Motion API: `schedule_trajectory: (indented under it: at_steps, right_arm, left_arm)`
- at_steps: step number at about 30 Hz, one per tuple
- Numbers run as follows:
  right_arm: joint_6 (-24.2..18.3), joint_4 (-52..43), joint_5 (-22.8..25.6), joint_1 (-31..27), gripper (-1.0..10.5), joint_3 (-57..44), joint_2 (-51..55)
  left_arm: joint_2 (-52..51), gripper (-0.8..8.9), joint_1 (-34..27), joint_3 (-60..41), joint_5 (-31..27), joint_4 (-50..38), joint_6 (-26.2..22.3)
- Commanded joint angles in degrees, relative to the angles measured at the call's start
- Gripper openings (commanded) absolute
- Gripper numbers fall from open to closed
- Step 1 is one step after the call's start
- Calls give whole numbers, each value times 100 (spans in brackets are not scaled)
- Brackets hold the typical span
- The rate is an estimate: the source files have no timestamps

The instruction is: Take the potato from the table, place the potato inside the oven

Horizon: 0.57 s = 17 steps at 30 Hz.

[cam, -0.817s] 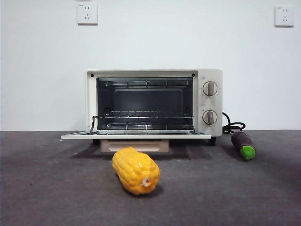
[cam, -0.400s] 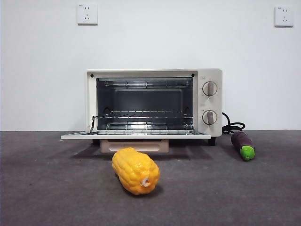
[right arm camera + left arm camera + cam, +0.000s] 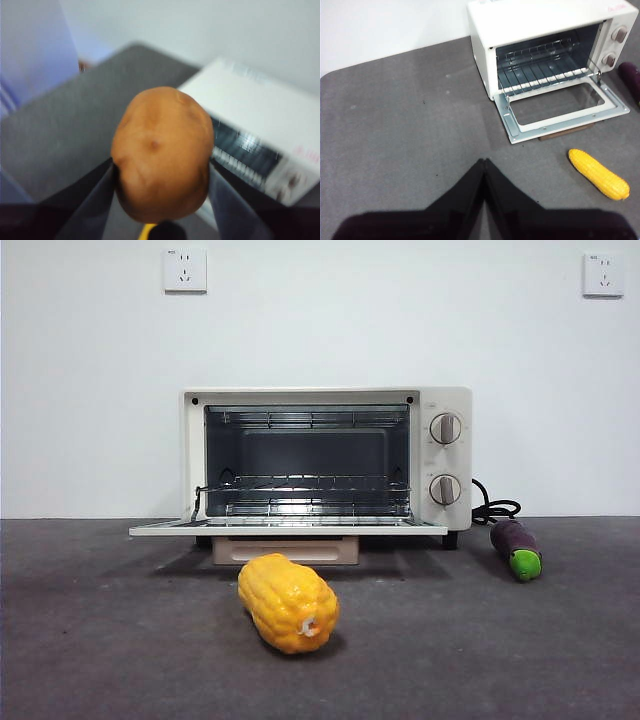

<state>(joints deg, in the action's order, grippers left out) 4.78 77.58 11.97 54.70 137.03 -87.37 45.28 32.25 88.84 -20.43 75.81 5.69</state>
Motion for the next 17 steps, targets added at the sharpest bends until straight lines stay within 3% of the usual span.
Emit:
schedule_trajectory:
  at_steps: [1, 7, 12, 17]
  right_arm:
    - [262, 162, 31, 15, 126, -925, 317]
    - [708, -85, 409, 15, 126, -2811, 826]
    - [782, -1912, 122, 13, 126, -4664, 1340]
    - [1069, -3423, 170, -116, 126, -6286, 1311]
  left_arm:
    - [87, -6, -20, 7, -24, -26, -192]
    - [212, -6, -20, 7, -63, -26, -249]
    - [254, -6, -20, 7, -61, -26, -249]
    - [262, -6, -20, 7, -59, -26, -249]
